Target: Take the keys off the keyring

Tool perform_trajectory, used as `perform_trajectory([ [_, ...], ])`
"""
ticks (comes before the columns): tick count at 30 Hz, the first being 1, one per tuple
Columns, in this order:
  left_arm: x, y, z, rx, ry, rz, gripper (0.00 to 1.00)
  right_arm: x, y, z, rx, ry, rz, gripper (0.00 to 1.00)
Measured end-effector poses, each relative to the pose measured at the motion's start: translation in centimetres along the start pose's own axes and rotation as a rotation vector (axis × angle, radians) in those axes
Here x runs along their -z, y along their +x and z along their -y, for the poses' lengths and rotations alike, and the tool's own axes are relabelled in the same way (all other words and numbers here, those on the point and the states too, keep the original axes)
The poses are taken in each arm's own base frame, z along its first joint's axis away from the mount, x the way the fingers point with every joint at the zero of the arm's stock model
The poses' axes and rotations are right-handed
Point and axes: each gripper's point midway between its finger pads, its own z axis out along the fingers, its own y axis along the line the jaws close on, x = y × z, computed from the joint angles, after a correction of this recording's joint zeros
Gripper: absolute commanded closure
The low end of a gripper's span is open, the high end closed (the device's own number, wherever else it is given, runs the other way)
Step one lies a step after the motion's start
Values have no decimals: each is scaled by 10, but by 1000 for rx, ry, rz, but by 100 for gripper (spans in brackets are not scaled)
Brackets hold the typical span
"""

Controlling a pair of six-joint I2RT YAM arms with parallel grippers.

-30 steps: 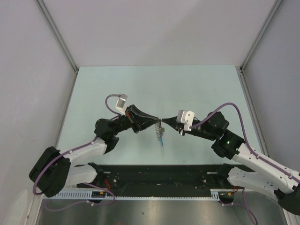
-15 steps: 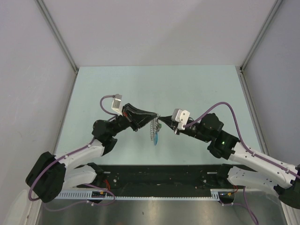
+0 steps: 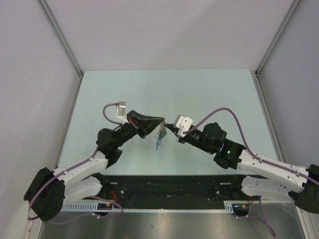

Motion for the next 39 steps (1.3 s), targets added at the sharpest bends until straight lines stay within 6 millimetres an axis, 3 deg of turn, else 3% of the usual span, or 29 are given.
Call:
perform_trajectory([
  [9, 9, 3, -13, -76, -87, -31, 99, 9, 9, 27, -83, 161, -51, 100],
  [16, 23, 4, -32, -179, -218, -75, 100, 42, 9, 89, -190, 388, -43, 100],
  [22, 31, 8, -63, -245, -381, -156, 100, 49, 32, 120, -280, 506, -81, 100],
  [25, 35, -1, -85, -286, -477, -191, 100, 47, 60, 143, -344, 589, -131, 100],
  [28, 41, -19, -113, -315, -590, -210, 100, 53, 103, 172, -430, 705, -208, 100],
  [35, 77, -74, -190, -323, -892, -200, 100, 88, 182, 241, -611, 979, -267, 100],
  [39, 102, -86, -221, -296, -1008, -170, 100, 114, 224, 275, -708, 1100, -262, 99],
])
